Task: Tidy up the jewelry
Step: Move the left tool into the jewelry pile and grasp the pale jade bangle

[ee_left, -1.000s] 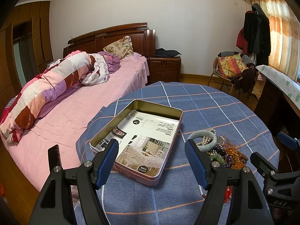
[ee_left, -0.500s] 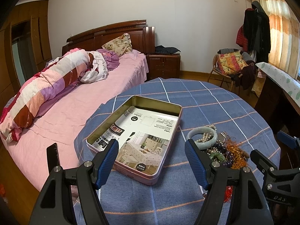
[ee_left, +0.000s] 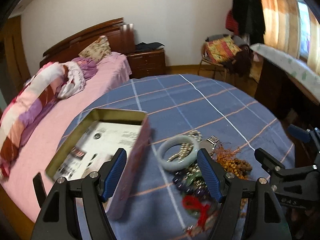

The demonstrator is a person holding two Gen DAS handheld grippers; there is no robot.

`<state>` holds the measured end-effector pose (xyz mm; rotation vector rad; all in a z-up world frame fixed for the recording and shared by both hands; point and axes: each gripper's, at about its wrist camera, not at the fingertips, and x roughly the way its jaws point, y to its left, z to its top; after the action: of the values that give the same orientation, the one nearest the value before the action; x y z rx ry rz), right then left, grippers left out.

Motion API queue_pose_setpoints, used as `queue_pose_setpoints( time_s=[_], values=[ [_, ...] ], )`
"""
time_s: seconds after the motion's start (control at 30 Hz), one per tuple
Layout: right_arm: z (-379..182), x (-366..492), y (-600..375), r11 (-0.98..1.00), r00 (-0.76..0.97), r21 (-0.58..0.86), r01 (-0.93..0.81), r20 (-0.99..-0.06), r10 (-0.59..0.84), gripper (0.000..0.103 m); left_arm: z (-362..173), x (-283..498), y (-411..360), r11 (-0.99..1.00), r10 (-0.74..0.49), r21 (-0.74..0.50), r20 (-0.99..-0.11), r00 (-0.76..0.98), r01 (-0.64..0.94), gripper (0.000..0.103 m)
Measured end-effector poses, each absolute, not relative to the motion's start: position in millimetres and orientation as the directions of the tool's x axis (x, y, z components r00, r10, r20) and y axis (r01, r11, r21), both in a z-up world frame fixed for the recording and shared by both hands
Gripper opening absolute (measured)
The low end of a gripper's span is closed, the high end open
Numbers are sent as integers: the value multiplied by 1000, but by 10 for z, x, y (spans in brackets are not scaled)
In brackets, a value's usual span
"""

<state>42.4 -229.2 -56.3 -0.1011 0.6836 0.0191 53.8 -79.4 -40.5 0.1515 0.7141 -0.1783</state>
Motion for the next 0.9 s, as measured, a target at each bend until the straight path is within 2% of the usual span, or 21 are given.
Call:
queue_pose_setpoints(
  time_s=[0.27,0.3,0.37,0.4,0.47,0.53,0.73,0.77,0.9],
  values=[
    [-615,448,-2403,996,771,-79,-46,-637,-15,103,-703,841,-1113,953,-112,119,-716,689,279,72],
    [-618,451,-2410,996,770,-75,-46,-638,-12,103,-731,858,-1128,952,-108,125,-718,688,280,68],
    [-635,472,-2421,997,768,-65,-46,-640,-6,103,-811,918,-1117,951,-115,109,-744,659,289,43],
    [-640,471,-2426,997,767,-63,-48,-642,-4,103,-837,941,-1102,950,-136,83,-756,640,300,39],
    [-653,466,-2431,997,767,-63,-49,-641,-3,103,-836,929,-1087,950,-147,73,-753,641,304,22],
    [-662,467,-2431,997,766,-59,-50,-643,0,103,-787,881,-1088,948,-148,83,-739,657,307,14],
    [-685,455,-2401,996,767,-65,-60,-642,4,103,-677,774,-1057,946,-159,89,-709,687,311,8],
    [-684,459,-2396,996,769,-66,-60,-640,4,103,-636,736,-1042,946,-166,88,-697,698,313,0],
    [-684,462,-2373,996,770,-67,-63,-638,5,103,-442,593,-983,944,-201,73,-648,734,323,0]
  ],
)
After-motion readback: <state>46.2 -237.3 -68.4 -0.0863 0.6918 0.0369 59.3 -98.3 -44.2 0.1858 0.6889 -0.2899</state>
